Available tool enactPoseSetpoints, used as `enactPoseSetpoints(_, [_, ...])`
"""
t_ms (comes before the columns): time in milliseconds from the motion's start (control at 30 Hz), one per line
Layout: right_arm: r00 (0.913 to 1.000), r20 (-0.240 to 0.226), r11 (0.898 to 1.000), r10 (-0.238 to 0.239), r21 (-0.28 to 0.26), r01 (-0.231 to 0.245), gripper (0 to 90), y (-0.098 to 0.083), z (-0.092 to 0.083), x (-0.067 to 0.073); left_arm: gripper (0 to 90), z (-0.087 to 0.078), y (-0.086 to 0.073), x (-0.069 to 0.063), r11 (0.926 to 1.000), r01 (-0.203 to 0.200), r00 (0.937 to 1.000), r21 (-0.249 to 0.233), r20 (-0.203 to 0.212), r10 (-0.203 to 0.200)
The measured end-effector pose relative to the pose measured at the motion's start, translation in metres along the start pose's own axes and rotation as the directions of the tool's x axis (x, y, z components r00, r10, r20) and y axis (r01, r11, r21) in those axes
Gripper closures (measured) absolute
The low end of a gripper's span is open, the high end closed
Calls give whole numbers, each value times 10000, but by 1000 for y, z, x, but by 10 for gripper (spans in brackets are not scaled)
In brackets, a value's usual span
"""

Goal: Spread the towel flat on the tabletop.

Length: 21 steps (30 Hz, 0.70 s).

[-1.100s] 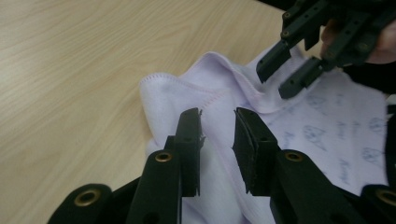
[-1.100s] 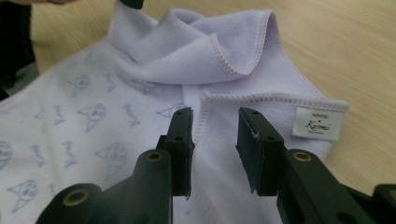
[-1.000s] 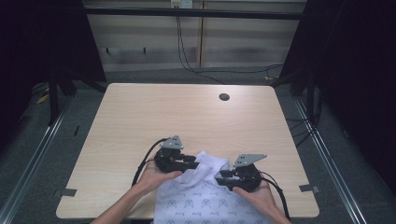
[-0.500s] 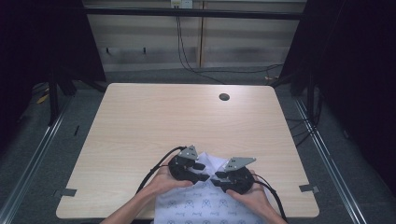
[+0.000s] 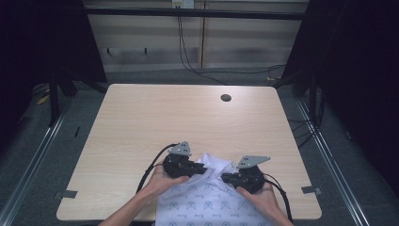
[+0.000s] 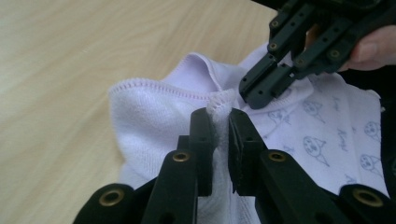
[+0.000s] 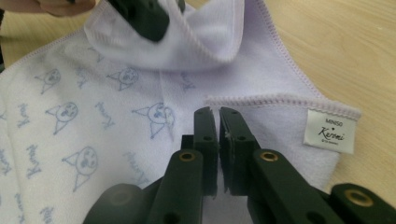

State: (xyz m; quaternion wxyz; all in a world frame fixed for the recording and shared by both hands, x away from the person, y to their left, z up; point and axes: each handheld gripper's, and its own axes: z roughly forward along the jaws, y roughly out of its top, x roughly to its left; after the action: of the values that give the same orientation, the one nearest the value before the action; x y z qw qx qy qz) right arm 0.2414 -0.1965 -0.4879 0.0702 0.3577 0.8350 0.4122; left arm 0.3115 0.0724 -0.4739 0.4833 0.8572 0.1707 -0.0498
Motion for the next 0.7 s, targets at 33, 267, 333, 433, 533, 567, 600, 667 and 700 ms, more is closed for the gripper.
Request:
enactPoseSetpoints(33, [10000, 25, 10000, -22, -10, 22, 796, 1, -1, 1, 816, -4, 0, 2, 9999, 45, 10000, -103, -31, -46])
enactPoseSetpoints(267, [9964, 236, 9922, -817, 968, 790, 679, 5, 17, 13, 812, -36, -3, 15, 9953, 473, 9959, -844, -728, -535])
enactPoseSetpoints(333, [9955, 308, 9919, -898, 927, 866, 727, 5, 17, 14, 812, -40, -3, 17, 9938, 564, 9949, -961, -783, -640])
enactPoseSetpoints(433, [9983, 312, 9963, -482, 733, 458, 882, 5, 11, 8, 813, -51, -1, 22, 9916, 571, 9920, -1157, -1055, -694])
enactPoseSetpoints(533, [9991, 294, 9984, -306, 484, 292, 891, 5, 6, 4, 814, -60, 3, 25, 9856, 600, 9907, -1580, -1114, -782])
enactPoseSetpoints(567, [9994, 328, 9998, -130, 136, 126, 896, 7, -3, -1, 815, -67, 4, 29, 9794, 734, 9888, -1881, -1143, -960])
enactPoseSetpoints(600, [9994, 328, 9998, -130, 136, 126, 896, 7, -3, -1, 818, -67, 4, 29, 9794, 734, 9888, -1881, -1143, -960])
enactPoseSetpoints(667, [9991, 395, 9996, 121, -274, -110, 897, 9, -14, -7, 821, -73, 3, 34, 9721, 976, 9852, -2131, -1175, -1247])
enactPoseSetpoints(700, [9979, 598, 9974, 256, -690, -214, 899, 13, -28, -14, 839, -74, 3, 36, 9717, 980, 9836, -2147, -1275, -1274])
